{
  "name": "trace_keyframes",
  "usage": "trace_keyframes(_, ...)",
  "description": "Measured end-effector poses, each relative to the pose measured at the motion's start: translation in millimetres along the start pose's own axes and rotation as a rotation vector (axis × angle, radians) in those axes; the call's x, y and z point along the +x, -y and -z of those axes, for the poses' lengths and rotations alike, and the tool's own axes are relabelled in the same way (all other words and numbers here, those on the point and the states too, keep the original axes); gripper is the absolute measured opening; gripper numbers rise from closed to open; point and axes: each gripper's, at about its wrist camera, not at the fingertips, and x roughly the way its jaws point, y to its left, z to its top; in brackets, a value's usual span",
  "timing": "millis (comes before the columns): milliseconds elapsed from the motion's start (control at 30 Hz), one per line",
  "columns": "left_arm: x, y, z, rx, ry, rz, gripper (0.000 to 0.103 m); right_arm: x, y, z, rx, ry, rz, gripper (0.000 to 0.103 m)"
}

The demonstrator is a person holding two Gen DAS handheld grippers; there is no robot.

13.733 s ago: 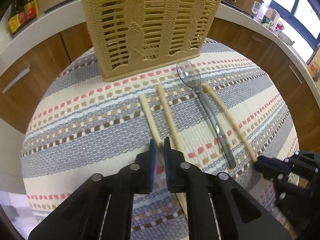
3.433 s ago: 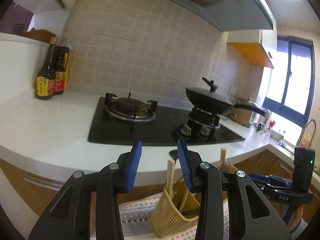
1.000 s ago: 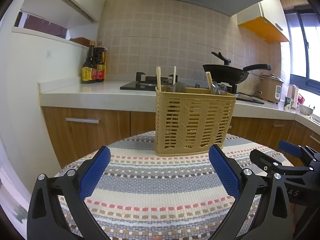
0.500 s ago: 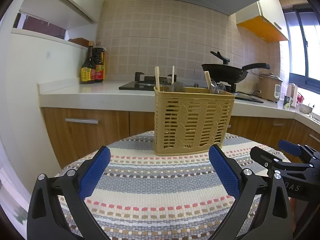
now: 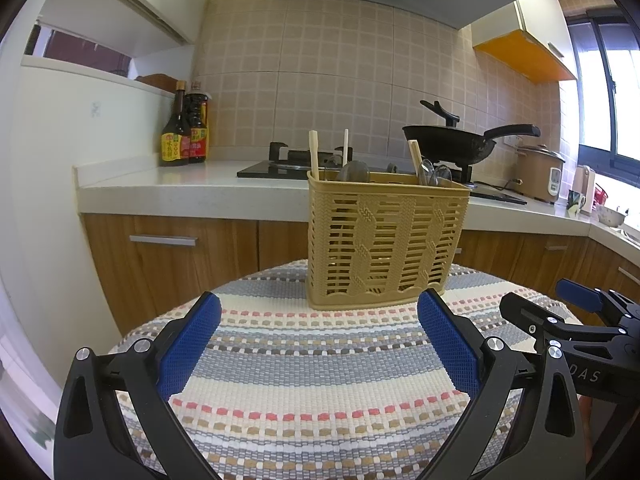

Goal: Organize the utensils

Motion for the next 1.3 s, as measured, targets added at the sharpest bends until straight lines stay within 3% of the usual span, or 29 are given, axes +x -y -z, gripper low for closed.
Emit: trace_keyframes(1300, 6.1, -3.8, 2.3, -0.016, -0.037, 0.002, 0.095, 4.5, -0.9, 1.4, -0.002, -0.015, -0.01, 0.094)
